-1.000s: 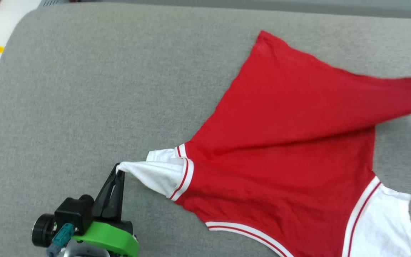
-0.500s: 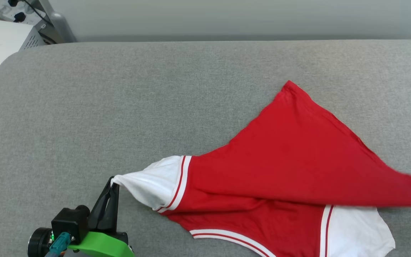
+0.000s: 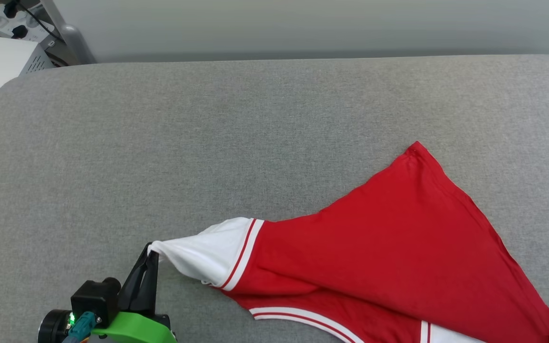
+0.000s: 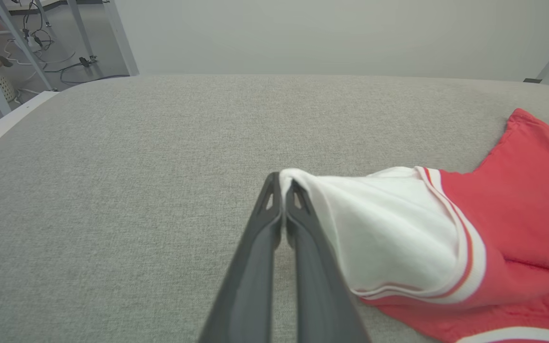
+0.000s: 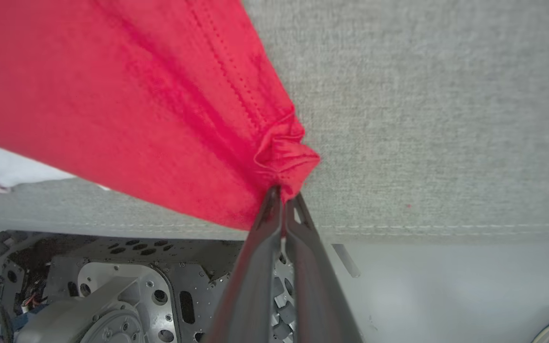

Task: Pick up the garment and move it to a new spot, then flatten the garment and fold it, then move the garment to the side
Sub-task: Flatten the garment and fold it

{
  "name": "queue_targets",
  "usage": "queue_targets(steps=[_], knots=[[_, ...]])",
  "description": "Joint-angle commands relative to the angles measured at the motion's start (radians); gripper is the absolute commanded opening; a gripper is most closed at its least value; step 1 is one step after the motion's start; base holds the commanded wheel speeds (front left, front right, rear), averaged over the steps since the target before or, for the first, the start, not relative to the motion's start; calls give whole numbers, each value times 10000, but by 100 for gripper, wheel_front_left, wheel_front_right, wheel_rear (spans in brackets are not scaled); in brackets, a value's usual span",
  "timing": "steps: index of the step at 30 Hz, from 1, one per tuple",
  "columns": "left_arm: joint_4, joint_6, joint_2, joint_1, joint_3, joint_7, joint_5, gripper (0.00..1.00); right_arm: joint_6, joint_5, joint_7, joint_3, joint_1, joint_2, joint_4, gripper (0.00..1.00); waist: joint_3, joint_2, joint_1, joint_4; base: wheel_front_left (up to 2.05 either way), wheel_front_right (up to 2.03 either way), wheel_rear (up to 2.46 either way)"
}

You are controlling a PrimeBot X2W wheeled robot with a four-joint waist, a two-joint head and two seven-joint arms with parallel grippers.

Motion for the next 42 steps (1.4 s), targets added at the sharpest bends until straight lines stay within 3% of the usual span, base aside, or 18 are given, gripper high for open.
queue_targets(steps=[1, 12, 20, 28, 29, 35, 42], knots=[[29, 23, 47, 54, 35, -17, -126, 0, -7, -127, -116, -164, -181, 84, -125, 100, -29, 0, 1, -55, 0, 0, 0], [4, -1, 90, -96, -10, -11, -141, 0, -7, -832, -681, -961, -2037, -237, -1836, 100, 18, 0, 1, -9, 0, 0, 0], [-90, -98, 27, -559, -135, -60, 12, 0, -7, -1252, 128, 591, -4678, -745, -2237, 100, 581, 0, 1, 327, 0, 0, 0], [-179, -275, -146, -1214, -337, -142, 244, 0, -7, -1308, 1978, 2991, -7611, -1256, -900, 100, 1396, 0, 1, 885, 0, 0, 0], [-226, -333, -240, -1465, -412, -174, 332, 0, -7, -1287, 2360, 3671, -8604, -1111, -243, 100, 1726, 0, 1, 1106, 0, 0, 0], [-295, -398, -466, -1751, -532, -237, 450, 0, -7, -1265, 2362, 4668, -10042, -552, 1180, 100, 2290, 0, 1, 1446, 0, 0, 0], [-126, -517, -607, -2009, -563, -286, 525, 0, -7, -1153, 1822, 5681, -10586, -163, 2909, 100, 2703, 0, 1, 1701, 0, 0, 0]])
